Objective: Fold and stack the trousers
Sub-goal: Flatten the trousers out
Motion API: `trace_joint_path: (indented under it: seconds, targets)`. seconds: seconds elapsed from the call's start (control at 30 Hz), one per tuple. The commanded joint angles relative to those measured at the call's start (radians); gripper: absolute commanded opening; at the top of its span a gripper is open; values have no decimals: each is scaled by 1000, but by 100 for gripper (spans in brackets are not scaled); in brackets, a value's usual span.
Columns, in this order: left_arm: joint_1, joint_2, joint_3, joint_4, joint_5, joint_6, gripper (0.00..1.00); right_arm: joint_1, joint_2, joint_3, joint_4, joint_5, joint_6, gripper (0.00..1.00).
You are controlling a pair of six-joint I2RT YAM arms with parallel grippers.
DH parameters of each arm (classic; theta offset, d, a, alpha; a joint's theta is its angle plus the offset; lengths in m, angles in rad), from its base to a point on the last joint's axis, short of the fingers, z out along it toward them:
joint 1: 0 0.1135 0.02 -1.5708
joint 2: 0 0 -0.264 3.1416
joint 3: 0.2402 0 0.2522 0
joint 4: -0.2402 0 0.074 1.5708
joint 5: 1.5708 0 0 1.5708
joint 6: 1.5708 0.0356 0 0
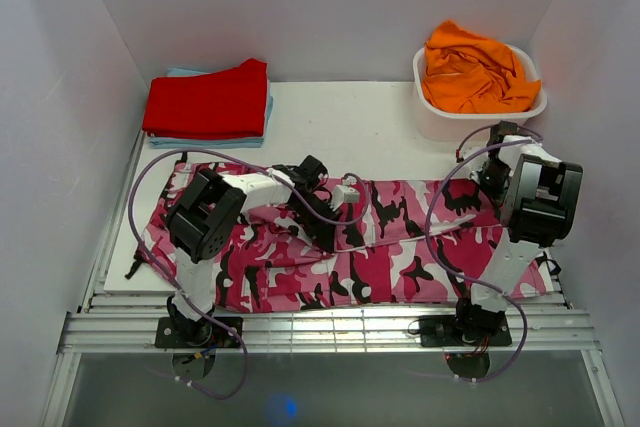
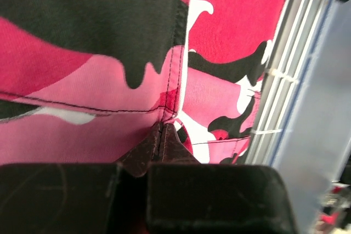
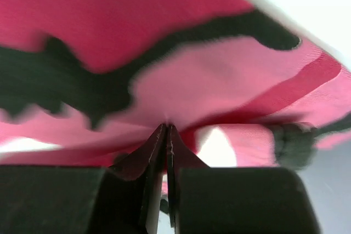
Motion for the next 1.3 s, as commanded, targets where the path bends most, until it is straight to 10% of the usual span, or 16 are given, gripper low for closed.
trace_joint_path:
  seconds: [0.0,0.47,0.57,0.63,0.73,0.97,1.27]
  targets:
    - [63,111,-18,50,-273,8,0,-52,-12,-27,-20,156,-121,9]
    - [104,131,11,48,-273,-52,0,-203,-75,-24,-109,242,-299,8]
    - [117,41,36,24,-212,-55,28,-206,-67,23,-168,170,-292,8]
    - [164,-99,103,-19,-91,-60,71,-206,-58,138,-256,71,-290,12]
    - [302,-234,203,-62,-29,-74,83,-174,-70,271,-278,-113,-249,34]
    - [630,-137,229,-196,-253,0,76,-28,-306,35,-510,-377,-291,37]
    - [779,55,183,-96,-388,-68,61,-28,-434,-394,-239,-171,-342,26]
